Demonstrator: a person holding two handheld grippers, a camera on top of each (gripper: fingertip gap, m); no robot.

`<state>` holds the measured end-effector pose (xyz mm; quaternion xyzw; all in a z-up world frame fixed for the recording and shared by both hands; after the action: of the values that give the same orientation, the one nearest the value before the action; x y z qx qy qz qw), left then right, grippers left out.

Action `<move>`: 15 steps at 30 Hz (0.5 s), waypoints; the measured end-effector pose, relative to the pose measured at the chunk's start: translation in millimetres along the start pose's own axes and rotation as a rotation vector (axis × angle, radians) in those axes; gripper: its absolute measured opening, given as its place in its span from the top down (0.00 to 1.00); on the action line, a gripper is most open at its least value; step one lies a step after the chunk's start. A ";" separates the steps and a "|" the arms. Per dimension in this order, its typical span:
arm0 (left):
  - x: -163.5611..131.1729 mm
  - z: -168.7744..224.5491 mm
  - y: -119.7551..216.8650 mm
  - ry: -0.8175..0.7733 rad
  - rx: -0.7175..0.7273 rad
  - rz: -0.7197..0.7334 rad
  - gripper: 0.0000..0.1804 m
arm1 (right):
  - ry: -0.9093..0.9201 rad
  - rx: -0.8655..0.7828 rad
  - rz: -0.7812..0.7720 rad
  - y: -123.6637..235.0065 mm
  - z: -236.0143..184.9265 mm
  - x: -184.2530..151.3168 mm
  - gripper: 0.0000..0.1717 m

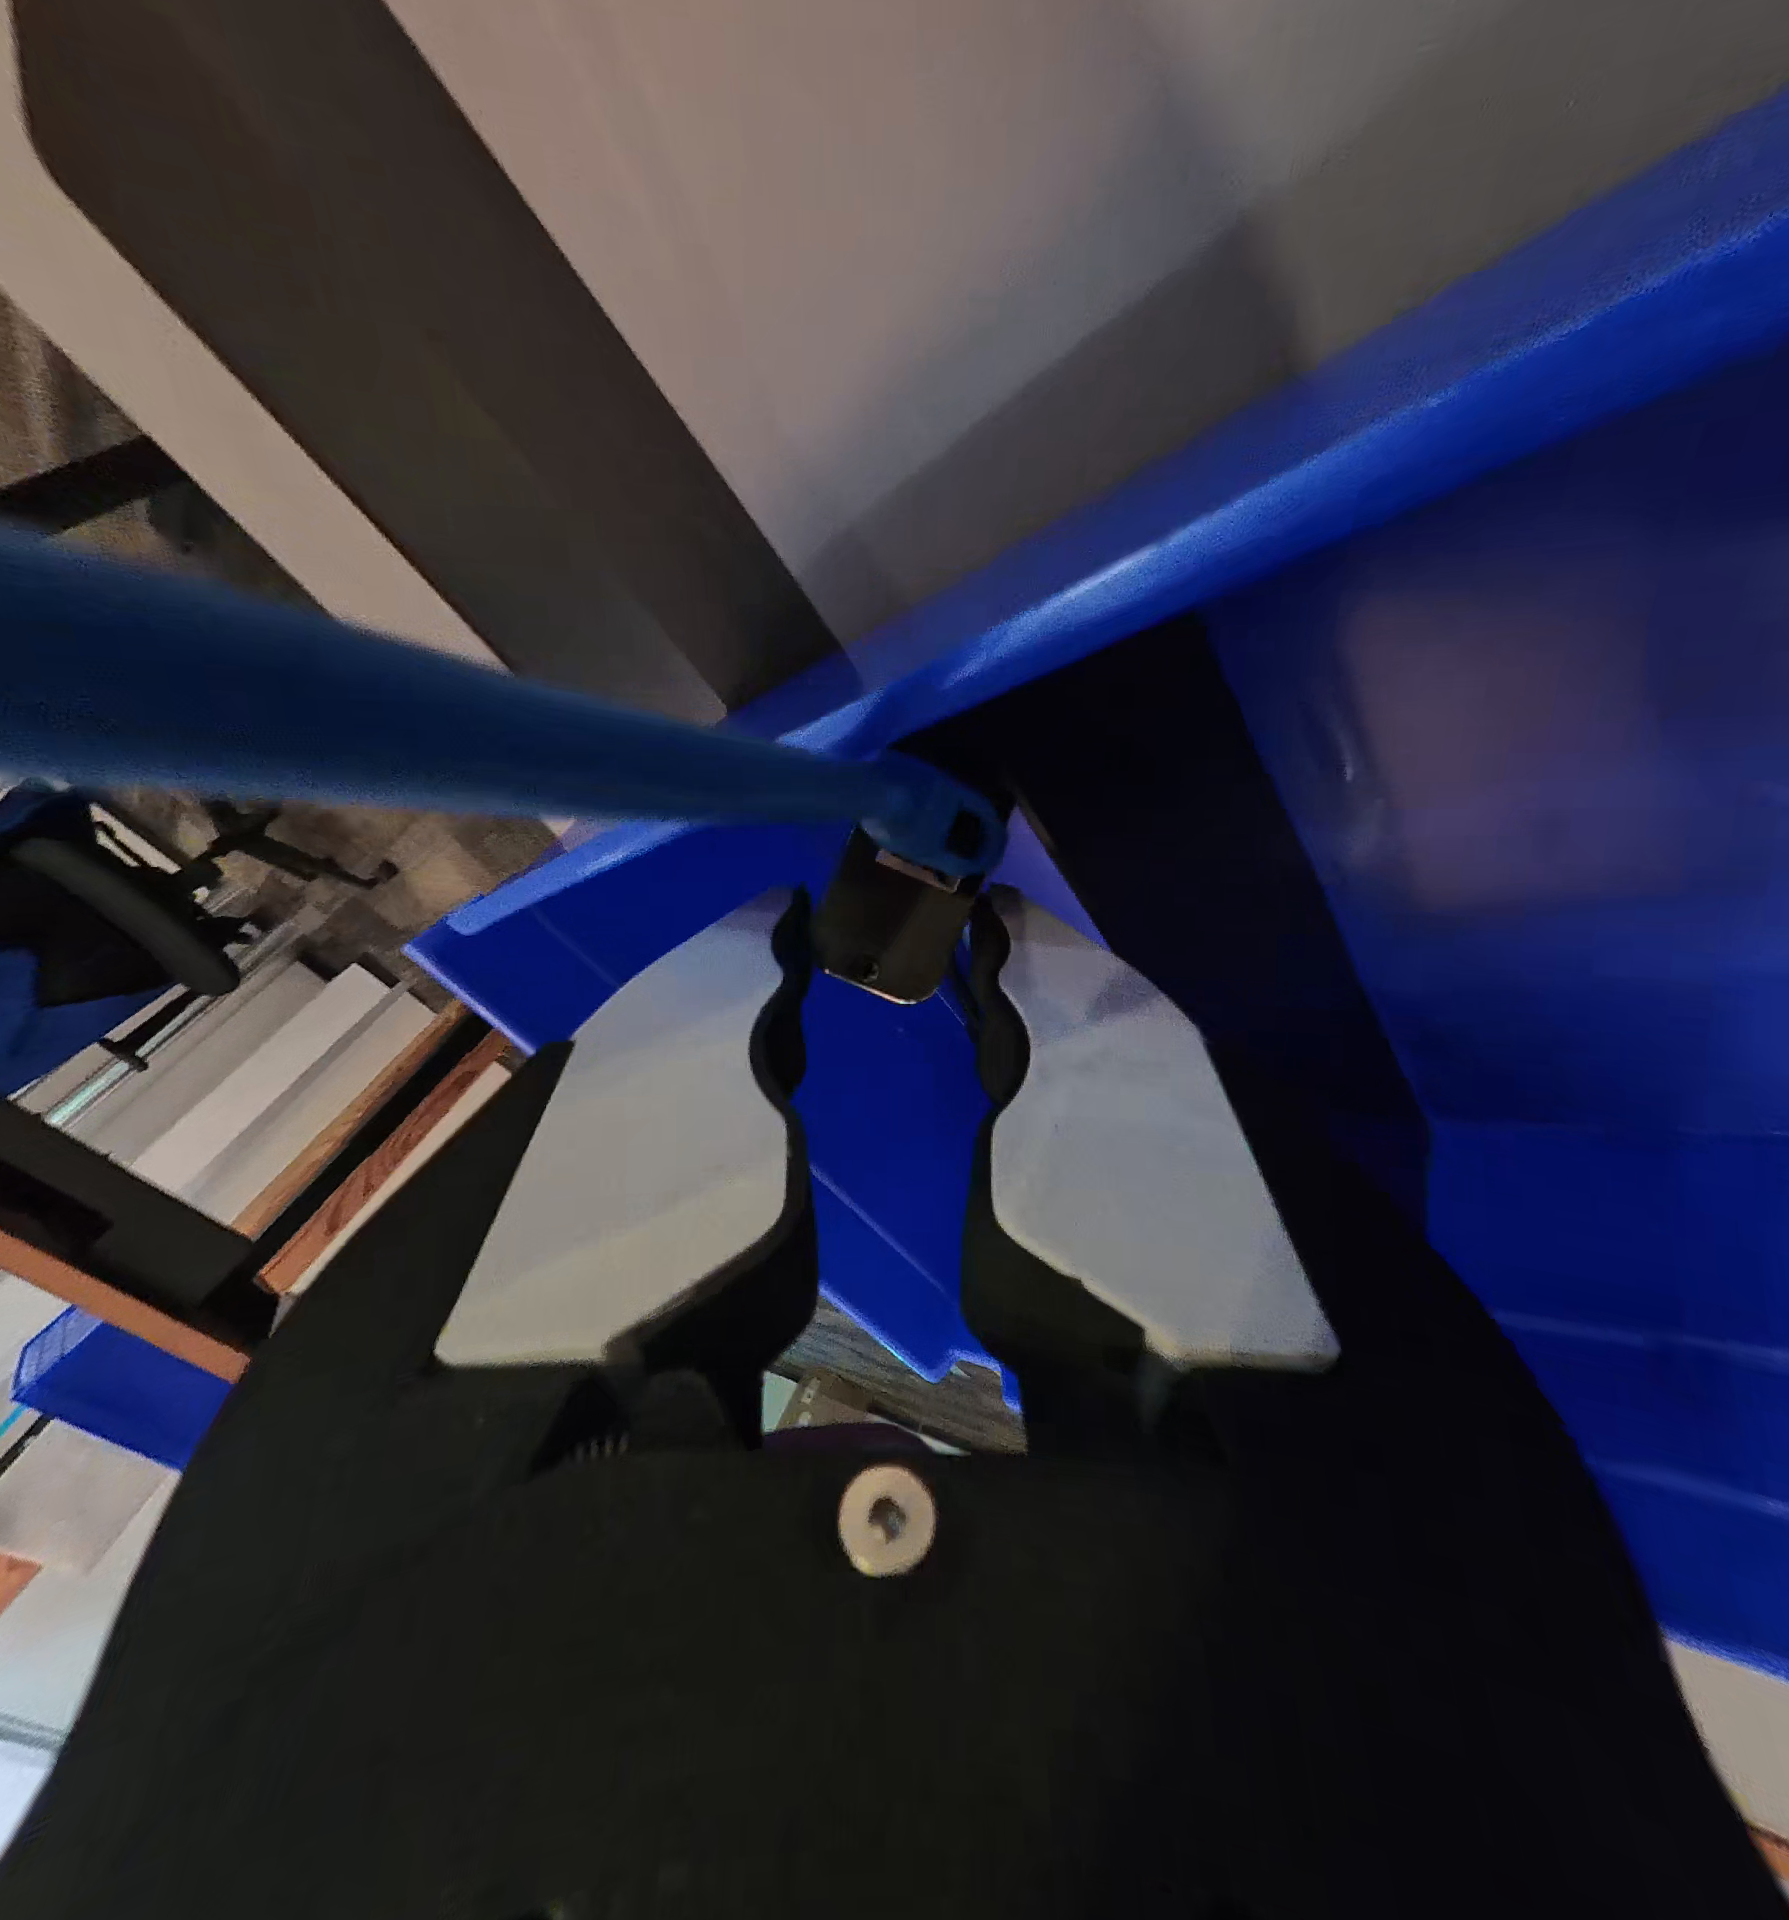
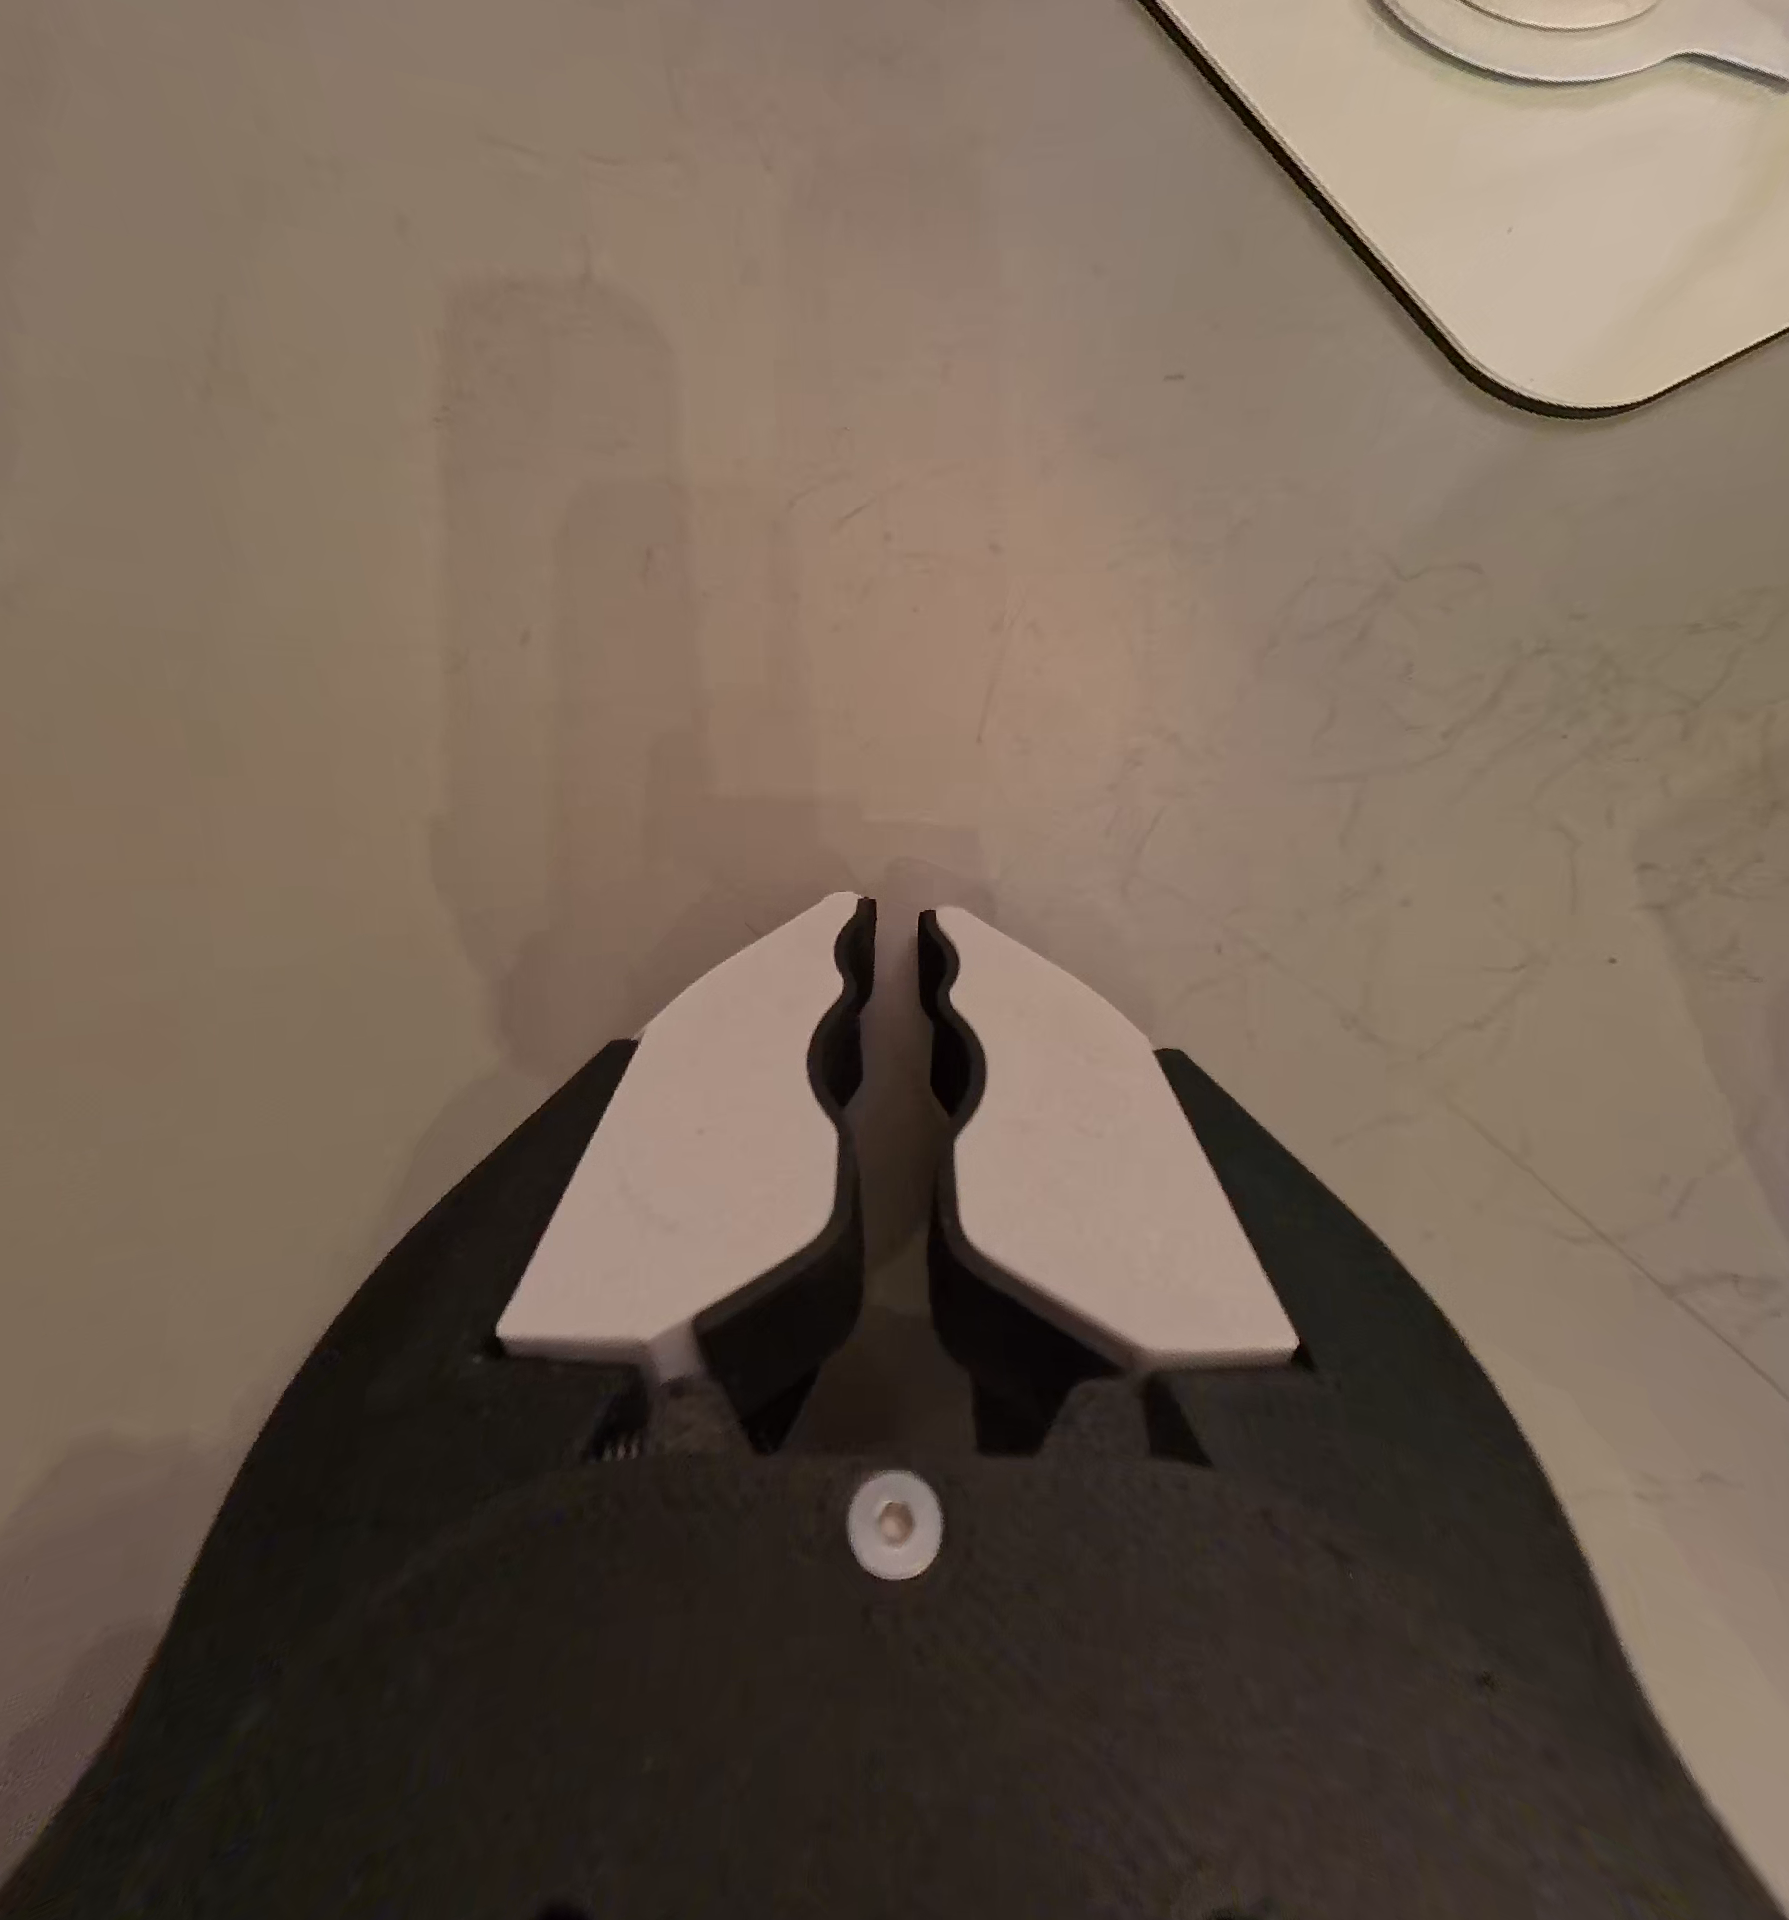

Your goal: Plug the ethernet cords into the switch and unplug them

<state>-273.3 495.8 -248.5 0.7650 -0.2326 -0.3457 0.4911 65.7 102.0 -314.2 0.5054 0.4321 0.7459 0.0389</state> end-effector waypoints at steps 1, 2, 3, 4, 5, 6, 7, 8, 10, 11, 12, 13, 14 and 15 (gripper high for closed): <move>-0.2 0.1 -0.5 -0.005 -0.014 -0.005 0.84 | -0.001 -0.001 0.000 -0.1 0.1 0.1 0.96; -0.4 0.2 -0.8 -0.010 -0.019 -0.010 0.85 | -0.002 -0.003 0.000 -0.2 0.3 0.1 0.96; -0.8 0.5 -0.6 -0.008 -0.019 -0.011 0.85 | -0.004 -0.004 0.000 -0.2 0.5 0.1 0.96; -1.6 0.8 -0.1 -0.001 -0.014 -0.008 0.85 | -0.004 -0.005 0.000 -0.2 0.5 0.1 0.96; -2.3 1.2 0.4 0.017 0.000 -0.006 0.85 | -0.003 -0.005 0.000 -0.2 0.5 0.1 0.96; -2.8 1.7 1.3 0.046 0.012 0.002 0.85 | -0.002 -0.004 0.000 -0.2 0.3 0.1 0.96; -4.0 2.4 2.5 0.070 0.028 0.008 0.85 | -0.002 -0.003 0.000 -0.2 0.3 0.1 0.96; -5.9 2.6 4.4 0.088 0.056 0.010 0.85 | -0.001 -0.003 0.000 -0.2 0.2 0.1 0.96; -10.1 2.6 11.2 0.158 0.097 0.031 0.85 | 0.001 -0.001 0.000 0.0 -0.2 0.0 0.96; -14.8 0.3 17.5 0.194 0.143 0.037 0.85 | 0.003 0.000 0.000 0.0 -0.3 0.1 0.96; -20.1 -1.4 25.2 0.248 0.179 0.056 0.86 | 0.003 0.000 0.000 0.0 -0.5 0.1 0.96; -24.9 -1.2 32.9 0.309 0.193 0.092 0.86 | 0.003 0.000 0.000 -0.1 -0.4 0.1 0.96; -31.7 -0.7 41.5 0.352 0.227 0.108 0.86 | 0.003 0.001 0.000 -0.1 -0.4 0.1 0.96; -38.7 0.7 50.2 0.394 0.263 0.119 0.86 | 0.003 0.001 0.000 -0.1 -0.5 0.2 0.96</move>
<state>-299.9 501.8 -191.3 0.8600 -0.2201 -0.1267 0.4426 65.2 101.8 -314.3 0.5041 0.4325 0.7466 0.0382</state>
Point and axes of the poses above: each gripper's, where its closed fingertips meet, y back along the fingers, x out of its top, z = x × y across the jaws, the point moved 4 cm from there along y, back along the fingers, and after that the axes turned 10 degrees about -x, right-handed, at the moved point
